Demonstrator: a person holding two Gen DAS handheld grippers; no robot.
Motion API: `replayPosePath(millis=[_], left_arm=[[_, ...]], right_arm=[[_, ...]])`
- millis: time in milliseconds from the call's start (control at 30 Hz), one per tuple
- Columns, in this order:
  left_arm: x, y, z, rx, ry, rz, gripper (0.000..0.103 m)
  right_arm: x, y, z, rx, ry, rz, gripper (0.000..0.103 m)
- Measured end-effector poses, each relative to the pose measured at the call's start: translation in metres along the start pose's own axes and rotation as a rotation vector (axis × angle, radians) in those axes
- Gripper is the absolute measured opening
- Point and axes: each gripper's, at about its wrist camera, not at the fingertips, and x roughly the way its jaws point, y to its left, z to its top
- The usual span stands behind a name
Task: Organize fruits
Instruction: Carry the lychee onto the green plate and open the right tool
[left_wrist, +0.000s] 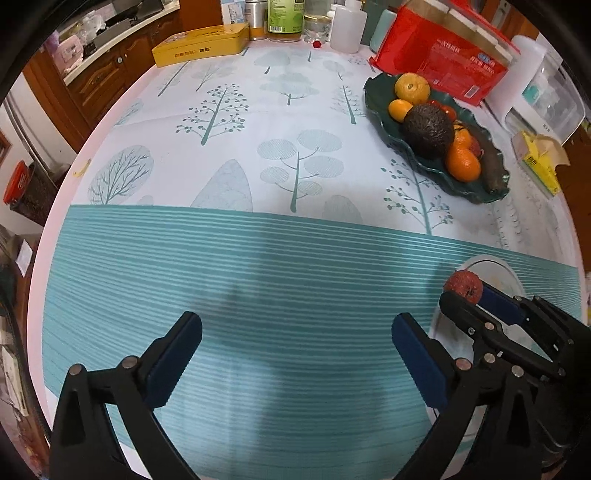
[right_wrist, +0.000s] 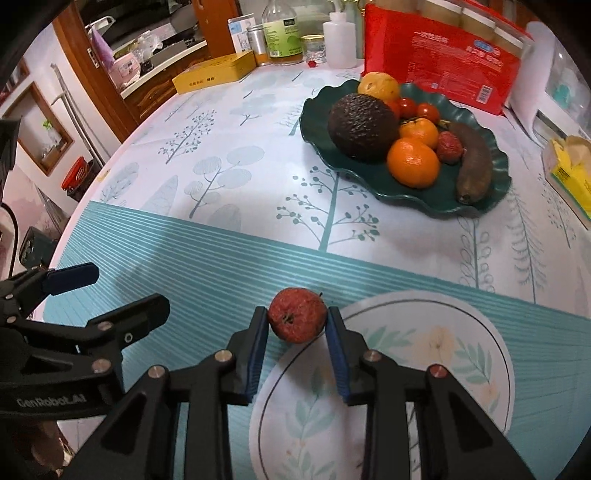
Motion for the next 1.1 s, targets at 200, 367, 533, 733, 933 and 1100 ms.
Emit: replayPosePath(millis=[200,367,533,733,933,1100], left_arm=[[-0.03,-0.007,-0.004,0.045,-0.026,-0.004,0.102],[-0.076,-0.022,0.019,0.111,-0.067,-0.034,0.102],[-0.139,-0.033,0.064,0.136,-0.157,-0.058,0.102],[-0.198,-0.045,0.123,0.138,-0.245,-0.04,0.102],[-0.215,-0.067,0.164,0.179,-0.319,-0.022,0.102],[-0.178,-0.086,0.183,0.187,-0.291,-0.027,0.102]], right_arm=[[-0.038,-0.001,-0.003,0.051,-0.034,-0.001,0.032],[-0.091,-0.009,0.016,0.099,-0.074,-0.004,0.032],[-0.162,-0.021,0.058,0.122,-0.163,-0.023,0.032],[-0.257,-0.029,0.122,0.096,-0.339,-0.089,0.032],[-0.285,-0.032,0.183,0.018,-0.371,-0.199,0.032],[-0.234,-0.057,0.211,0.012,-0.272,-0.231,0.032]])
